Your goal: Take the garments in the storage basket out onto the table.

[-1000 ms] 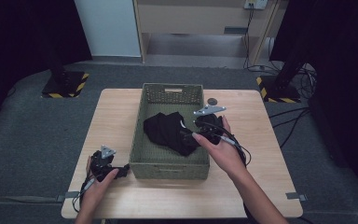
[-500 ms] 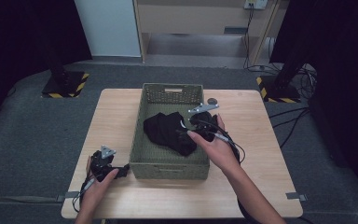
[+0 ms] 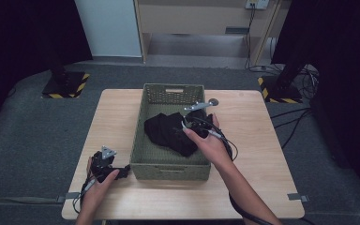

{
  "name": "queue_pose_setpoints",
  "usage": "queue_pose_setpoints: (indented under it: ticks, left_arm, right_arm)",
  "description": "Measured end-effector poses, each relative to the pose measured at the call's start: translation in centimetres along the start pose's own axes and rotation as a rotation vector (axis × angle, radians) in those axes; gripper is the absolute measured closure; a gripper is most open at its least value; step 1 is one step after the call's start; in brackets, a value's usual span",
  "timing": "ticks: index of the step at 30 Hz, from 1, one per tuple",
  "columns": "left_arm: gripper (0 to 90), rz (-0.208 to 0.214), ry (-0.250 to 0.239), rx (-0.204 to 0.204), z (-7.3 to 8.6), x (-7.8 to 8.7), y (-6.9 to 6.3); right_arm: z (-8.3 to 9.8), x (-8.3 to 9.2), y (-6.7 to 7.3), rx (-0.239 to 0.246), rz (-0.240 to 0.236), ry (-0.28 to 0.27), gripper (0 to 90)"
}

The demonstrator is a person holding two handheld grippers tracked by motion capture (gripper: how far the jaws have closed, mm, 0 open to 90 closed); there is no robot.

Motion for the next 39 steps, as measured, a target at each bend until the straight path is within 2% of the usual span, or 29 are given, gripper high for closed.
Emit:
queue_pose_setpoints:
  ticks: [39]
  left_arm:
    - [0.0,0.0,0.0,0.0,0.0,0.0,0.0]
  right_arm:
    - [1.7,-5.3,-0.3,-0.014,0.023,0.081,2.8]
Point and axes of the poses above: each handheld gripper's, and its own axes: x roughly backward along the jaws, z roughly out of its underside, y roughly to its left, the point moved 4 cm from there along -x, roughly forward along the jaws, and after that the axes turned 14 degrees about -y, right-handed, at the moved point
